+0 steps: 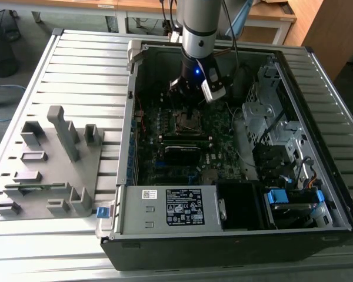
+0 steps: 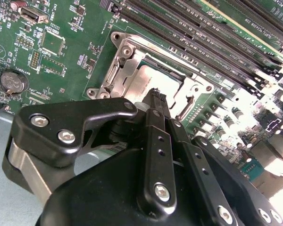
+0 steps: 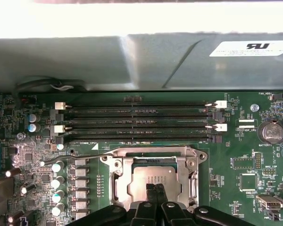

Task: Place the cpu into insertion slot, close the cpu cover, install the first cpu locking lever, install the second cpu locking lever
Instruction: 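Install the first cpu locking lever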

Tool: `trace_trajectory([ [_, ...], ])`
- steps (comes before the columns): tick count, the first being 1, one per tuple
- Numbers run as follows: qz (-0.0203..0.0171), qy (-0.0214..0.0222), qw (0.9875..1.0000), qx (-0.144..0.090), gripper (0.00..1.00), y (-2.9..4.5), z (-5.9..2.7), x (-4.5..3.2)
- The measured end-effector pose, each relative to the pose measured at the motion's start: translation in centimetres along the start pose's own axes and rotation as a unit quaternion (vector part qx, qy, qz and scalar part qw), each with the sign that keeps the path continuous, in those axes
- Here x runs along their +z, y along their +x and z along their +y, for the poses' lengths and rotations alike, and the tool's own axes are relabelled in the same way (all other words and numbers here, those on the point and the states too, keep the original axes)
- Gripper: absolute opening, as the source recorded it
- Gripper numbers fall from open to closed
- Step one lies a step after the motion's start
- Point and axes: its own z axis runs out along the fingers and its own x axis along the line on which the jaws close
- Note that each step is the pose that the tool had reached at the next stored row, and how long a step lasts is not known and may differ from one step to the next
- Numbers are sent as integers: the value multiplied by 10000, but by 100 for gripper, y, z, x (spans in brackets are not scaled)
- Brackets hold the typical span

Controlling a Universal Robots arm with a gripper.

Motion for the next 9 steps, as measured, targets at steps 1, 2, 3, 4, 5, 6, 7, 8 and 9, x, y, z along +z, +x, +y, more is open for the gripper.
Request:
trace_trajectory([
  [1,0,0,10000,0,11,0,0,-6],
  [2,0,0,10000,0,11,0,0,-13],
  [3,0,0,10000,0,11,0,0,-18],
  [4,-1,-2,10000,0,11,-1,1,-19],
  [5,-1,-2,10000,0,11,-1,1,-18],
  [6,0,0,10000,0,11,-1,0,-29],
  [7,0,0,10000,0,11,-1,1,-38],
  [8,0,0,10000,0,11,-1,1,-39],
  [9,0,0,10000,0,11,-1,0,-40],
])
